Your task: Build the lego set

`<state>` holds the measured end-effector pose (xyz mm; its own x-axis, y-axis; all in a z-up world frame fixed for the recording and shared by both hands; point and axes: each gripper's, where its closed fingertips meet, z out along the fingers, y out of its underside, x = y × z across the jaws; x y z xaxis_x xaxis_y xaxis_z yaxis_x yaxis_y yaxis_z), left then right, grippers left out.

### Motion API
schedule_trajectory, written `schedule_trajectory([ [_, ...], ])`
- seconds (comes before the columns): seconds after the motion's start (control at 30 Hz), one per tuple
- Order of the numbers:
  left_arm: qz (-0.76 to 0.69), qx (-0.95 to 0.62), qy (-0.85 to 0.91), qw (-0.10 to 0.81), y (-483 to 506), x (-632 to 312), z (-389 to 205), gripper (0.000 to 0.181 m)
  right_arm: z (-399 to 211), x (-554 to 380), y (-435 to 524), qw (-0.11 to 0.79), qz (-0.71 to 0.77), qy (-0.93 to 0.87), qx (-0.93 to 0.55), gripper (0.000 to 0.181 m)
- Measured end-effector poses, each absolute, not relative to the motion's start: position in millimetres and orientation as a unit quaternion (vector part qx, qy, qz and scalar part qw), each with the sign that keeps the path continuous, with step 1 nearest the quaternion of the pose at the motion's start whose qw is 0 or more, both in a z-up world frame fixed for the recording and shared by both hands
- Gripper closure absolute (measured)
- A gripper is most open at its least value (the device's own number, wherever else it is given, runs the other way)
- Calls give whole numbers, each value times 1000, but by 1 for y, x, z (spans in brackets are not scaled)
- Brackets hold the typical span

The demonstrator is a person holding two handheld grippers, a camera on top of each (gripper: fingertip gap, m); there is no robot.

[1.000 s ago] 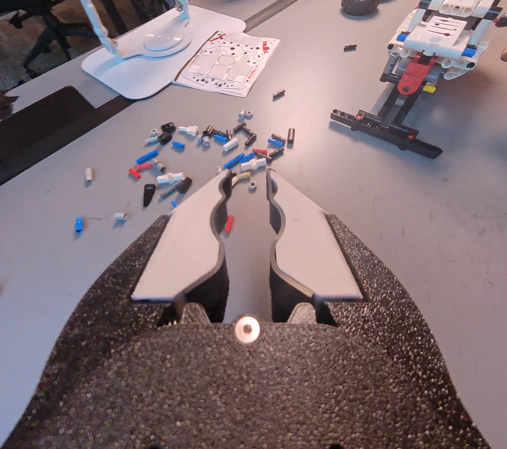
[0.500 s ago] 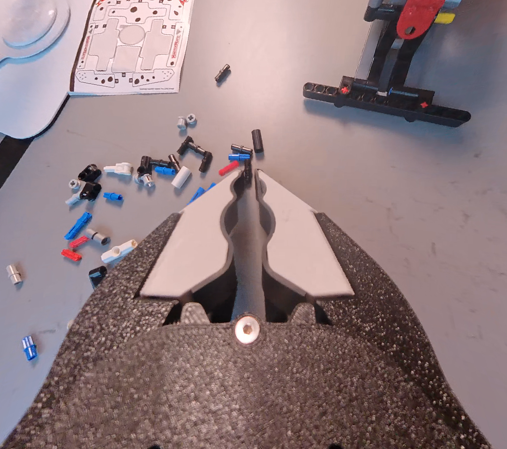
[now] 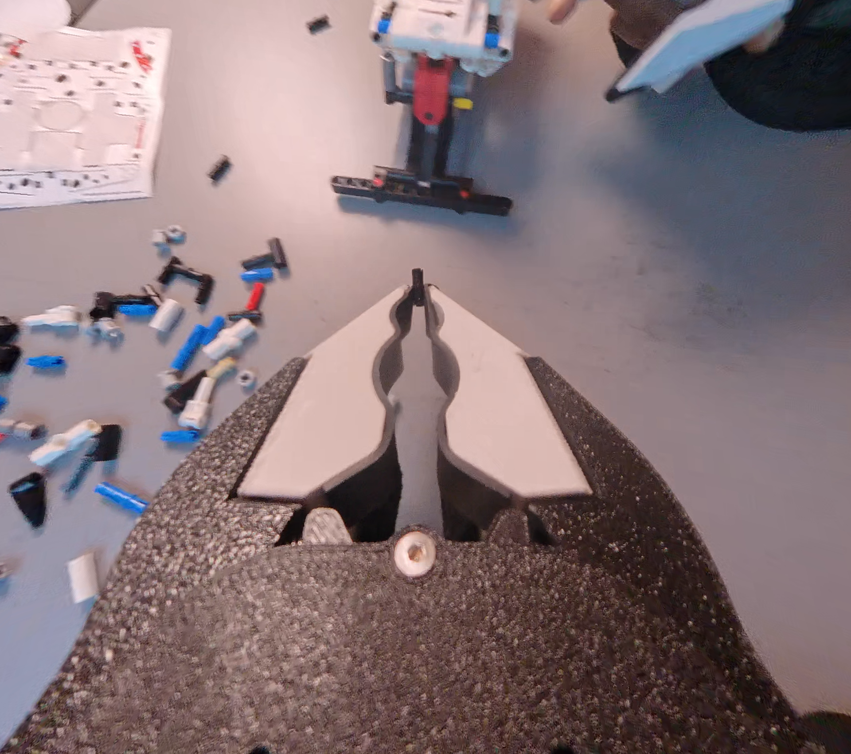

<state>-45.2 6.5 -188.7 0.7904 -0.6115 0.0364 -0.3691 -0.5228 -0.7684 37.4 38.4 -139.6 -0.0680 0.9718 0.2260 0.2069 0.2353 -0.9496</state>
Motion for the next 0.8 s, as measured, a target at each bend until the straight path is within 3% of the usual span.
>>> schedule_trajectory([
  [0.17,-112,-870,330,347,-32,-20,-221,177,-137,39,45,487,391,-605,-495,132],
  [0.3,-99,-873,322,352,-39,-19,-226,177,-143,39,48,466,393,-602,-516,122],
  [0.53,-132,-875,296,361,-39,-22,-226,169,-147,38,46,461,390,-607,-517,121],
  [0.8,-157,-862,161,455,-19,-71,-190,155,-147,38,44,463,387,-612,-511,121],
])
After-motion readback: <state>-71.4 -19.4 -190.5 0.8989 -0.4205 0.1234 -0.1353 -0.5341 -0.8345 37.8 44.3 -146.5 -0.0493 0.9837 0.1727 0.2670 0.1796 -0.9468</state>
